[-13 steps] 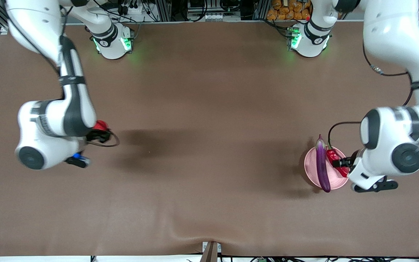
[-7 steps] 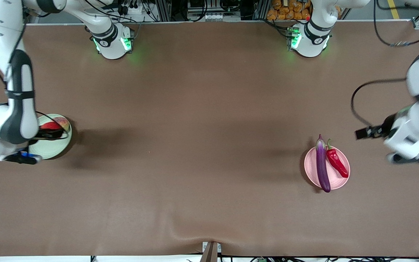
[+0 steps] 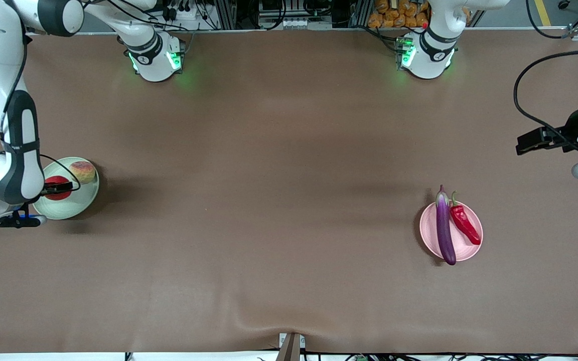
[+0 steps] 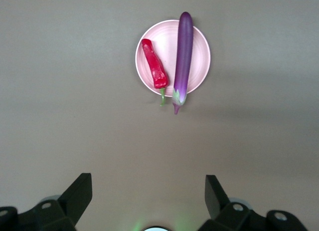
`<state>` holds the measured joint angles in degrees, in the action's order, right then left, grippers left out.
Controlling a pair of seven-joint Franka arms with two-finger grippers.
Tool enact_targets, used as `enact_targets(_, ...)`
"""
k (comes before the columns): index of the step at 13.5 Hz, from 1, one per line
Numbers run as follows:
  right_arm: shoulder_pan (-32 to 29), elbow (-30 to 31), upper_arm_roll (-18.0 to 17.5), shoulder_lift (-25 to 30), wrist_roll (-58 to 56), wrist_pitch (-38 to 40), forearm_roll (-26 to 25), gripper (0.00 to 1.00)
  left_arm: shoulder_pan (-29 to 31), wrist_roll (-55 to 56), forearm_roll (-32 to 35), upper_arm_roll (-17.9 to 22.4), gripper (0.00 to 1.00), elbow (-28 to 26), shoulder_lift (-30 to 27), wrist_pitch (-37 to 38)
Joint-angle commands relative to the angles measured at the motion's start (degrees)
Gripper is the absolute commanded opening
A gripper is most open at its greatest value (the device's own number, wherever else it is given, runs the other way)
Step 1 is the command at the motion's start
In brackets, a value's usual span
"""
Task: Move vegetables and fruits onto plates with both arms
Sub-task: 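Lower the apple onto the green plate and open the right gripper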
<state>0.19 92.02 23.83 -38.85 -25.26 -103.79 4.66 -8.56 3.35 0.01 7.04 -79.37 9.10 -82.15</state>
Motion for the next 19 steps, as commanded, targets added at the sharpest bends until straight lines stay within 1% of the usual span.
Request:
enact_targets(1,-2.21,-0.7,-1.07,-0.26,-3.91,-0.8,-0.7,1.0,4.33,-1.24,1.04,-5.71,1.0,-7.36,-8.81,-0.12)
enact_targets(2,-2.3,-0.87,-1.15,-0.09,-3.74,-0.11,-0.61,1.0,4.77,-0.63,1.13,-7.98,1.0,-7.9,-10.23,-0.03)
enact_targets(3,-2.04,-1.31,-1.24,0.17,-3.74,2.16,-0.44,1.0,5.82,-0.28,1.13,-10.18,1.0,-7.65,-11.2,0.41)
enact_targets(4,-1.78,-3.06,-1.24,0.26,-3.74,5.32,0.87,1.0,6.44,-0.27,1.13,-11.85,1.0,-7.64,-12.08,1.02)
enact_targets(6,-0.55,-6.66,-1.59,0.61,-3.57,12.69,1.85,1.0,6.53,-1.14,1.04,-12.22,1.0,-7.73,-13.14,4.0)
enact_targets(9,3.58,-13.25,-1.68,1.49,-3.39,24.56,2.37,1.0,7.06,-0.37,1.13,-12.22,1.0,-7.29,-13.67,4.45)
enact_targets(10,4.72,-13.36,-1.68,1.75,-3.48,25.99,4.99,1.0,7.76,-0.27,1.39,-12.39,1.0,-7.55,-14.02,4.54)
enact_targets(11,6.21,-13.44,-1.51,3.32,-3.48,26.7,6.93,1.0,7.77,-0.27,1.48,-12.74,1.0,-7.56,-14.11,4.72)
enact_targets(14,10.52,-14.4,-1.77,9.3,-3.3,27.23,7.04,1.0,7.5,0.08,1.48,-12.75,1.0,-7.64,-12.97,4.54)
enact_targets(15,10.97,-17.37,-1.77,10.1,-3.3,27.75,7.12,1.0,7.24,-0.18,1.74,-12.75,1.0,-7.56,-12.36,4.02)
enact_targets(16,10.1,-24.53,-3.16,10.19,-3.3,31.33,6.86,1.0,7.06,-1.05,2.79,-12.75,1.0,-7.47,-11.83,3.23)
enact_targets(17,9.13,-31.57,-3.78,9.67,-3.22,34.32,6.51,1.0,6.19,-1.85,3.93,-12.75,1.0,-7.47,-11.48,3.22)
enact_targets(18,8.25,-35.38,-3.88,10.02,-3.21,36.18,6.51,1.0,5.31,-2.29,5.51,-12.75,1.0,-7.56,-11.3,3.22)
enact_targets(19,8.16,-36.98,-3.96,10.71,-3.3,36.89,6.24,1.0,5.22,-2.12,5.44,-12.84,1.0,-7.56,-11.21,3.22)
